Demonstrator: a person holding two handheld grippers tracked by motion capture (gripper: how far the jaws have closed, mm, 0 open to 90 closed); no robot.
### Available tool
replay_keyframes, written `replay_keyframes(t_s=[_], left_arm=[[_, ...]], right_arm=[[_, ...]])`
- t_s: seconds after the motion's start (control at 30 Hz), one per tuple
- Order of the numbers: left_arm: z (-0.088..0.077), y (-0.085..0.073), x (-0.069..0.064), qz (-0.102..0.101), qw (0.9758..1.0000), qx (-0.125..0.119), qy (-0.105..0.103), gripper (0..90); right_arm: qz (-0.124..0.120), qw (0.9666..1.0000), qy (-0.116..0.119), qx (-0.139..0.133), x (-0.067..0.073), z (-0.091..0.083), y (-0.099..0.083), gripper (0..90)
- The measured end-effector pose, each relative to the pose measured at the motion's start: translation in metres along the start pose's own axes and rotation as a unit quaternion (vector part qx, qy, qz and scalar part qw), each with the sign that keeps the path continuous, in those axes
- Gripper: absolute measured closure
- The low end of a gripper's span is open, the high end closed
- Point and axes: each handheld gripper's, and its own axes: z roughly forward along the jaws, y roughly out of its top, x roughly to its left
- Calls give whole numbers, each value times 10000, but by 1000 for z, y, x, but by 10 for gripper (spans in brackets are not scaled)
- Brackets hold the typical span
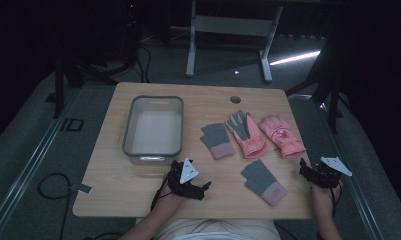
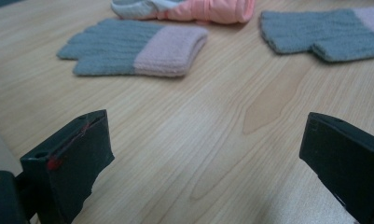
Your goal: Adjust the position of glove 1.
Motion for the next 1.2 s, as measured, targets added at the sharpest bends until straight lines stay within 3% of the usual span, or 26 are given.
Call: replay_keyframes(t_s=[0.13, 0.27, 0.37, 0.63, 0.9, 1.1, 1.2], left_arm=[[1, 1, 0, 31, 10000, -38, -32, 19], [0, 0, 0, 17, 9999, -123, 20, 19], [1, 0, -1, 19, 9999, -99, 41, 19], [-1, -1, -2, 90, 9997, -196, 74, 19], [-2, -1, -3, 148, 9996, -234, 88, 19], [-2, -1, -4, 177, 9995, -252, 96, 19], [-3, -1, -5, 191, 9994, -269, 114, 19]], right_arm=[[-187, 9997, -140, -19, 4, 0, 0, 132], [-163, 9997, -170, 8, 4, 1, 0, 135], [-364, 9989, -269, 75, 8, 2, 1, 135], [-440, 9983, -239, 314, 9, 6, 2, 114], [-11, 9987, 101, 496, 2, 6, 5, 118], [-58, 9983, 180, 543, 2, 4, 9, 118], [45, 9985, 294, 461, 1, -1, 18, 116]])
